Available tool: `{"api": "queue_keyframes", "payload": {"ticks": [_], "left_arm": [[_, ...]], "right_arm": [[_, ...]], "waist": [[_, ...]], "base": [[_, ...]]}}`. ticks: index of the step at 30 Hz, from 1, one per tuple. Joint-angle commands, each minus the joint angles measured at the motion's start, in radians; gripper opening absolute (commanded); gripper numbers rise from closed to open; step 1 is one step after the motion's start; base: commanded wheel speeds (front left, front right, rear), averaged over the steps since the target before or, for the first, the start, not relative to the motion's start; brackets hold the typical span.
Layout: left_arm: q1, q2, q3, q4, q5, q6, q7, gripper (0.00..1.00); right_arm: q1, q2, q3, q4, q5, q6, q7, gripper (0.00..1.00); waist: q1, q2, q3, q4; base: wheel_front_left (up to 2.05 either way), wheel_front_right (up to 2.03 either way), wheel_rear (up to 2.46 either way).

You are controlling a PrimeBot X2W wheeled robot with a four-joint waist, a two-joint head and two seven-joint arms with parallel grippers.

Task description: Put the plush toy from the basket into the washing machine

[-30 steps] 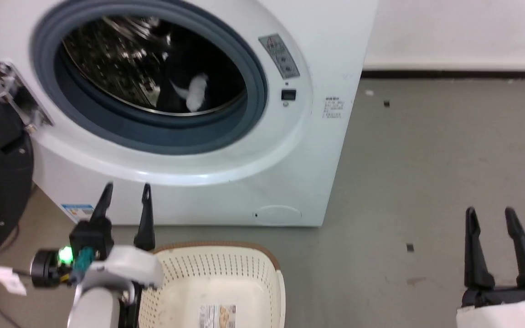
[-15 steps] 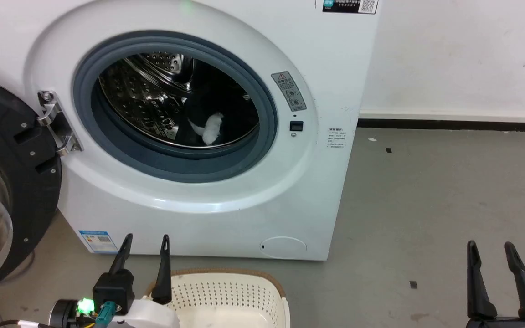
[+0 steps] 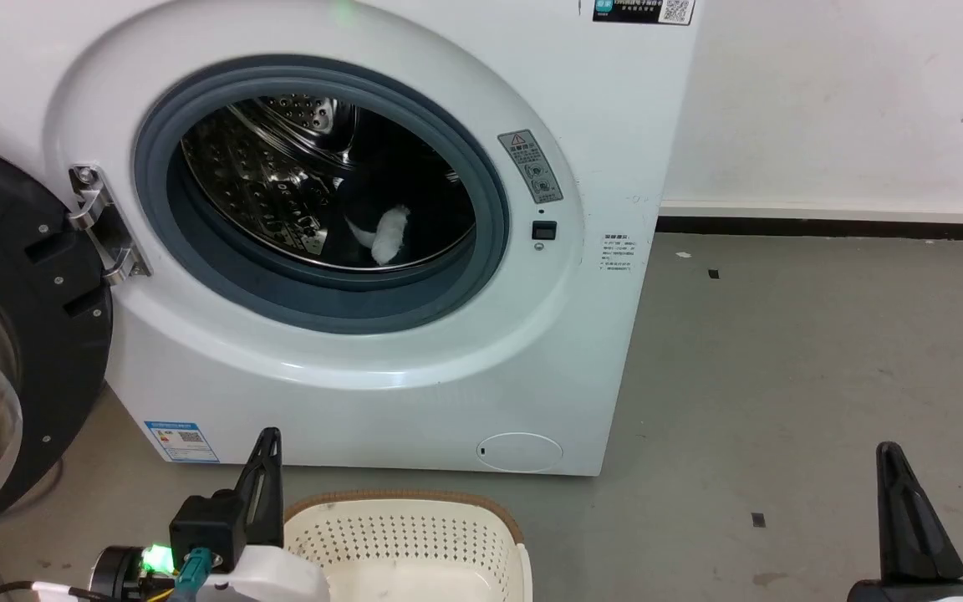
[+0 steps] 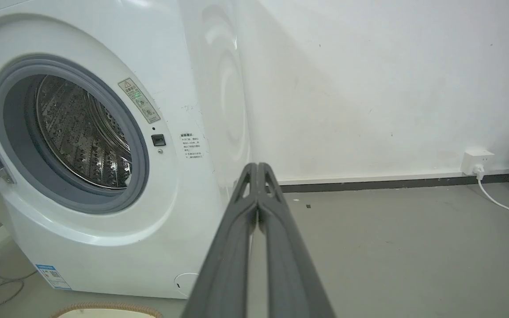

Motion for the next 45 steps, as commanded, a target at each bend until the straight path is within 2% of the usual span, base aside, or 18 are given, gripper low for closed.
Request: {"api": "queue_keyframes", "payload": {"ticks": [1,45], "left_arm": [[0.002,-0.002,0.001,-0.01,0.002,-0.001,0.006,0.0],[0.011,-0.013,0.013,-0.094,0.014,-0.011,0.102,0.0]], "right_arm": [[-0.013,0.0,0.004,0.004,-0.011,0.0,0.006,0.0],[-0.073,0.0,0.053,0.027,-0.079,0.0,0.102,0.0]], "waist": [[0.0001,-0.0001,0.0,-0.001],[0.0001,-0.0001,0.014,-0.019]], "base": [[0.0,0.0,0.0],[0.0,0.0,0.0]]}}
